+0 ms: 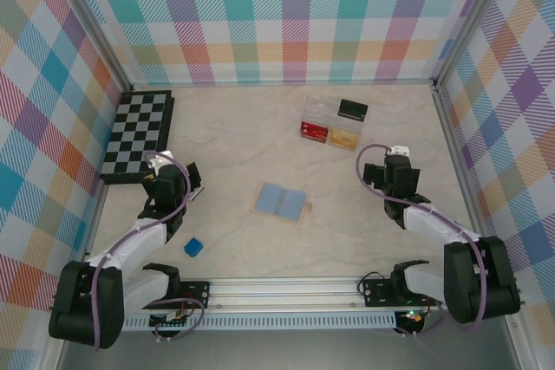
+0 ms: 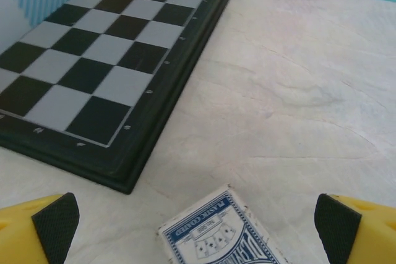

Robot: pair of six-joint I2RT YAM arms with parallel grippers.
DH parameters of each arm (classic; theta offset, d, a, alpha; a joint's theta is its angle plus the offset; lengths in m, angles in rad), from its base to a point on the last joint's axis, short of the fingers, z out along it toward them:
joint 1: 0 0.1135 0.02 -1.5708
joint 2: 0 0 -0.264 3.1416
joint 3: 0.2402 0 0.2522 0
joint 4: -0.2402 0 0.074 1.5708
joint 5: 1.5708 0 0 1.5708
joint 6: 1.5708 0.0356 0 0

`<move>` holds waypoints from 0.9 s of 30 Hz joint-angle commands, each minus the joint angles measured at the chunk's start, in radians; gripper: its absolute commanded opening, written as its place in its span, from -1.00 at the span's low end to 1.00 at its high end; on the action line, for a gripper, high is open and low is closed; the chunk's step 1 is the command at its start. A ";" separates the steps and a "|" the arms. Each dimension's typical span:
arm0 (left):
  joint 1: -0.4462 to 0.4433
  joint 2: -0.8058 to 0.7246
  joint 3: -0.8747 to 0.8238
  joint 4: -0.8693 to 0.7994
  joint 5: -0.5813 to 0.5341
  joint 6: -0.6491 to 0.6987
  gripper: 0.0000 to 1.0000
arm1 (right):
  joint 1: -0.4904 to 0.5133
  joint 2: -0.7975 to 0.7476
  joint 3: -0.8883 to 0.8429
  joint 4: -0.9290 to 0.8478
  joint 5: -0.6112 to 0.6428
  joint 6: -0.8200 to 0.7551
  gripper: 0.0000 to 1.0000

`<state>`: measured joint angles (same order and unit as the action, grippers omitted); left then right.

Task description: Take the credit cards out of the card holder

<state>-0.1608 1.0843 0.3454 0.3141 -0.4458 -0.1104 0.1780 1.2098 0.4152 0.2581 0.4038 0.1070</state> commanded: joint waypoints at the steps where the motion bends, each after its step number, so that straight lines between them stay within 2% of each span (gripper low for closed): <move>1: 0.026 0.048 -0.028 0.214 0.169 0.112 1.00 | -0.002 0.056 -0.029 0.261 -0.079 -0.070 1.00; 6: 0.071 0.150 -0.049 0.402 0.307 0.125 1.00 | -0.005 0.135 -0.021 0.404 -0.132 -0.125 1.00; 10: 0.096 0.272 -0.018 0.476 0.396 0.133 1.00 | -0.024 0.157 -0.016 0.434 -0.184 -0.158 1.00; 16: 0.109 0.384 0.003 0.548 0.410 0.138 1.00 | -0.102 0.234 -0.029 0.534 -0.302 -0.133 1.00; 21: 0.109 0.467 0.014 0.596 0.384 0.129 1.00 | -0.131 0.286 -0.021 0.564 -0.347 -0.118 1.00; 23: 0.109 0.470 0.039 0.548 0.364 0.122 1.00 | -0.132 0.318 -0.025 0.601 -0.351 -0.117 1.00; 27: 0.097 0.479 0.067 0.506 0.326 0.120 1.00 | -0.148 0.317 -0.008 0.561 -0.370 -0.105 1.00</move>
<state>-0.0666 1.5604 0.3832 0.8150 -0.0875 0.0124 0.0460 1.5219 0.3946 0.7712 0.0780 -0.0143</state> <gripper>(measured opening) 0.999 0.999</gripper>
